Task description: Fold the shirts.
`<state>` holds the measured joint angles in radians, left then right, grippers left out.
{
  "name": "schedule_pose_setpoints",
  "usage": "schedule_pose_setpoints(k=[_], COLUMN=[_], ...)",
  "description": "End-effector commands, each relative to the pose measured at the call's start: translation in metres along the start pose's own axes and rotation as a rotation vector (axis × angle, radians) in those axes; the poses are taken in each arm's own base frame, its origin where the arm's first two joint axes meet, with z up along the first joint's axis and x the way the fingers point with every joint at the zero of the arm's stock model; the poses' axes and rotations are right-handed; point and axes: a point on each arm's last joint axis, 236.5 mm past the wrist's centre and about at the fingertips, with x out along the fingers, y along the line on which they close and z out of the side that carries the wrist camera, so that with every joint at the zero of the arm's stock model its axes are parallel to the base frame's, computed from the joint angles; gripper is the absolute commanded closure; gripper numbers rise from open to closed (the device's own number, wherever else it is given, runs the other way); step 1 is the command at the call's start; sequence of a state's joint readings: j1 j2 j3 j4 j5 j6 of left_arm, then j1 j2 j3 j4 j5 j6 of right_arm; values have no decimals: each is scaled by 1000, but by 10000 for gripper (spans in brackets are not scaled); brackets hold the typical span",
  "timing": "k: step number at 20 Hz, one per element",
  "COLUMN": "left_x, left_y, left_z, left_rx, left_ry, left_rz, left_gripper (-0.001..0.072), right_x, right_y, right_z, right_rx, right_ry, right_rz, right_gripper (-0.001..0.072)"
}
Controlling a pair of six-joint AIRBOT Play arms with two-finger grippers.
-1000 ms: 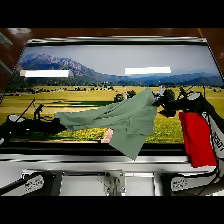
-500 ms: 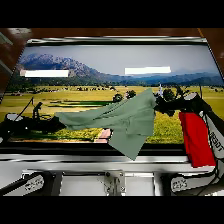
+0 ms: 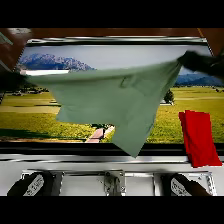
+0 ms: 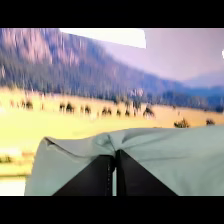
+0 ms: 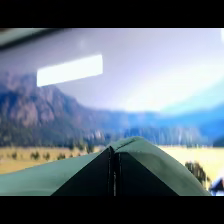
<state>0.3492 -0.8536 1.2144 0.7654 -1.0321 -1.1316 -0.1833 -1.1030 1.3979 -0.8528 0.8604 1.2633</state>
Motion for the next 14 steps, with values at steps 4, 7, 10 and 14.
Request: schedule_pose_setpoints(k=[4, 7, 10, 14], left_x=[-196, -233, -244, -230], left_y=[-118, -132, -129, -116], left_z=[140, 122, 91, 63], left_rx=[275, 284, 269, 215], left_ry=[-505, -506, -428, -287], left_rz=[126, 200, 254, 267], left_gripper=[664, 664, 664, 664], right_x=[-236, -305, -337, -316], right_y=[148, 175, 171, 118], right_z=[140, 137, 116, 82], right_rx=[-240, -248, -255, -129], right_ry=[-610, -724, -718, -528], right_rz=[74, 66, -25, -204], right_gripper=[654, 654, 654, 654])
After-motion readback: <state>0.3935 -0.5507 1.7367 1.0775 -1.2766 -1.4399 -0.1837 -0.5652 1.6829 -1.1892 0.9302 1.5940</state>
